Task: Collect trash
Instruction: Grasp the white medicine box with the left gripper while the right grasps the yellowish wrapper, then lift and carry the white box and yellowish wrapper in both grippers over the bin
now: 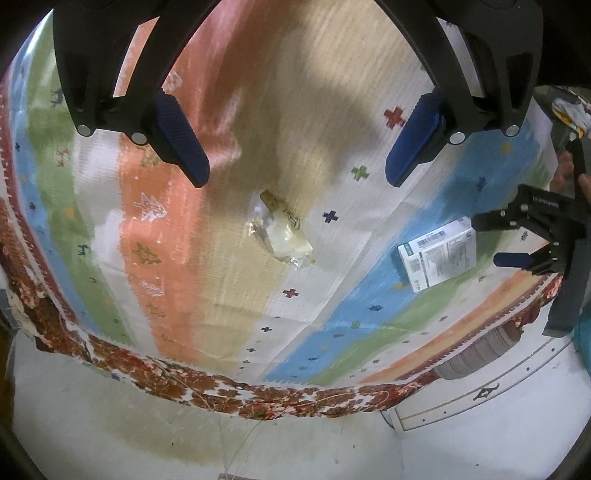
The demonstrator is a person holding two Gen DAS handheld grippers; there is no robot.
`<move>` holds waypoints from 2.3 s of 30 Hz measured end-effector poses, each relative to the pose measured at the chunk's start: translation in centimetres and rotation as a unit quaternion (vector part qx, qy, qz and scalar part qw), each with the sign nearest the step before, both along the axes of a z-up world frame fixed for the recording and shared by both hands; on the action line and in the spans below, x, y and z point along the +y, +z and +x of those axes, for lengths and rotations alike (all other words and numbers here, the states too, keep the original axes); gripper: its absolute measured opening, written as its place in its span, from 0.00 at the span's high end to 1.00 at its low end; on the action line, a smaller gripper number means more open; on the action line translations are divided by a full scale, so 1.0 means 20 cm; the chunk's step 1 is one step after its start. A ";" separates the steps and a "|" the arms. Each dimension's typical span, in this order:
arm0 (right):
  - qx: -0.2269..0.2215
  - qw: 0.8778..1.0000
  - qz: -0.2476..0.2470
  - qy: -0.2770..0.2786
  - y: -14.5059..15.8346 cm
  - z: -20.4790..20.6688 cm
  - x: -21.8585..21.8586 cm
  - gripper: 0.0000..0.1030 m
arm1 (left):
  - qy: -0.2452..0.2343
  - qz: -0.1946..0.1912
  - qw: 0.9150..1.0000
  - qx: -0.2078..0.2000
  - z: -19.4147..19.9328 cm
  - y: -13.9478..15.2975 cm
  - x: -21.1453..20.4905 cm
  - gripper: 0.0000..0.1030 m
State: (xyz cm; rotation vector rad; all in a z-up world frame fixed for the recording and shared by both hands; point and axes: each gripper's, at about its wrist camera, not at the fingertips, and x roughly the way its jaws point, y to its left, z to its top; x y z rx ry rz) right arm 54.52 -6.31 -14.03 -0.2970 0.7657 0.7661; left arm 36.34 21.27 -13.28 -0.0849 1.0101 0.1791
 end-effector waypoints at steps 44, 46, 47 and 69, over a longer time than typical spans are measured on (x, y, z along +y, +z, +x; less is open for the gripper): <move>-0.016 0.999 -0.047 -0.008 0.16 -0.17 -0.01 0.91 | 0.084 -0.008 0.996 0.014 -0.06 0.22 -0.14 0.27; -0.028 0.998 -0.060 0.007 0.21 -0.26 -0.03 0.91 | 0.087 -0.018 0.996 0.023 -0.09 0.25 -0.18 0.27; -0.026 0.998 -0.056 0.008 0.23 -0.29 -0.05 0.91 | 0.091 -0.024 0.995 0.032 -0.11 0.26 -0.19 0.27; 0.070 0.996 0.002 -0.056 0.48 -0.69 -0.38 0.91 | 0.077 -0.142 0.987 -0.015 -0.52 0.56 -0.47 0.27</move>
